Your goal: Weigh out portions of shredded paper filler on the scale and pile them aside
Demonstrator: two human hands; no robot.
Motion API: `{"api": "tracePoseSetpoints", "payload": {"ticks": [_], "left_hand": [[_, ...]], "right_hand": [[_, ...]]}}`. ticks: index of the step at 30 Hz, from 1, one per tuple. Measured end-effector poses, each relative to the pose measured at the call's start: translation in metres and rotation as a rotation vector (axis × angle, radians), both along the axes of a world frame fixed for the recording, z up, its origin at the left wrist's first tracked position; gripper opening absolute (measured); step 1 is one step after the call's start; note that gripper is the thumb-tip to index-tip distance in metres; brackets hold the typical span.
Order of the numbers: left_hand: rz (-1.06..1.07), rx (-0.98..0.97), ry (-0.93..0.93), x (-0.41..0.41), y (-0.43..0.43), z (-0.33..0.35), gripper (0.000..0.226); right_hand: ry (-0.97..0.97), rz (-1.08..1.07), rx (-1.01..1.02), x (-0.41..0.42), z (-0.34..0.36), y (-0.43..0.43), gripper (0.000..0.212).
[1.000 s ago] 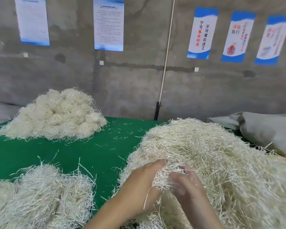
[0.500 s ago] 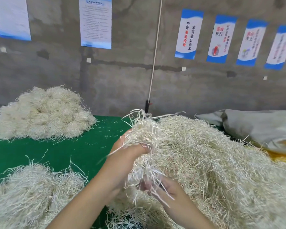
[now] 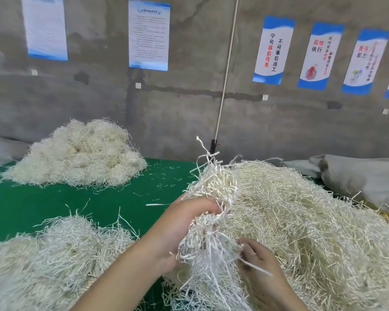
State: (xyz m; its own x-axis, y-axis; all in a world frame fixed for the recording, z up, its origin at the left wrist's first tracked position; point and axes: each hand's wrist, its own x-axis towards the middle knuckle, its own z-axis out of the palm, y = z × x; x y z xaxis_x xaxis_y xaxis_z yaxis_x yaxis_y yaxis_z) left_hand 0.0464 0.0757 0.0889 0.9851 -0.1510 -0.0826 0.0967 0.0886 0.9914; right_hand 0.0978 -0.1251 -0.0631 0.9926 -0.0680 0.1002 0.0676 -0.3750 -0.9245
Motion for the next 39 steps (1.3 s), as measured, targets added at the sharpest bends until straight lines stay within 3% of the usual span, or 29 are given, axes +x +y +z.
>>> {"api": "tracePoseSetpoints", "payload": {"ticks": [2, 4, 6, 9, 12, 14, 16, 19, 20, 22, 24, 26, 29, 31, 35, 37, 39], "left_hand": [[0.048, 0.032, -0.030, 0.000, 0.000, -0.010, 0.044], [0.066, 0.044, -0.041, 0.002, 0.004, -0.020, 0.083], [0.066, -0.020, -0.018, -0.002, 0.004, -0.023, 0.099], [0.066, -0.083, -0.038, -0.005, -0.001, -0.024, 0.101], [0.081, -0.119, -0.073, 0.000, -0.008, -0.029, 0.115], [0.108, -0.097, -0.093, 0.000, -0.013, -0.038, 0.107], [0.175, 0.019, -0.151, 0.003, -0.017, -0.051, 0.092], [0.183, 0.199, -0.146, 0.003, -0.020, -0.062, 0.081], [0.147, 0.211, -0.117, 0.001, -0.016, -0.063, 0.084], [0.000, 0.199, -0.091, -0.002, -0.004, -0.065, 0.107], [-0.135, 0.236, -0.102, -0.011, 0.012, -0.062, 0.132], [-0.153, 0.314, -0.155, -0.019, 0.030, -0.064, 0.120], [-0.009, 0.378, -0.263, -0.029, 0.054, -0.070, 0.096], [-0.041, 0.552, -0.340, -0.042, 0.058, -0.075, 0.093], [-0.367, 0.992, -0.381, -0.059, 0.037, -0.111, 0.087], [-0.442, 1.092, -0.385, -0.061, 0.030, -0.130, 0.072], [-0.499, 1.110, -0.359, -0.060, 0.033, -0.136, 0.059]], "right_hand": [[-0.024, -0.014, -0.036, 0.002, 0.006, -0.007, 0.022], [-0.064, -0.013, -0.041, 0.001, 0.015, -0.009, 0.031], [-0.154, -0.040, -0.063, -0.004, 0.025, -0.007, 0.037], [-0.205, -0.002, -0.066, -0.021, 0.049, 0.013, 0.031], [-0.023, 0.247, 0.242, -0.027, 0.062, 0.030, 0.069], [0.121, 0.397, 0.466, -0.032, 0.067, 0.039, 0.060], [0.168, 0.532, 0.485, -0.043, 0.073, 0.046, 0.050], [0.146, 0.514, 0.346, -0.052, 0.073, 0.048, 0.092], [0.149, 0.450, 0.290, -0.051, 0.073, 0.046, 0.116], [0.108, 0.326, 0.222, -0.049, 0.076, 0.038, 0.130], [0.050, 0.235, 0.123, -0.053, 0.085, 0.028, 0.125], [0.029, 0.231, -0.082, -0.058, 0.091, 0.012, 0.113], [0.040, 0.432, -0.430, -0.061, 0.088, -0.013, 0.078], [0.096, 0.600, -0.510, -0.066, 0.078, -0.018, 0.061], [0.139, 0.771, -0.580, -0.078, 0.048, -0.005, 0.019], [0.061, 0.793, -0.709, -0.083, 0.029, -0.004, 0.024], [0.043, 0.790, -0.836, -0.085, 0.021, -0.013, 0.048]]}}
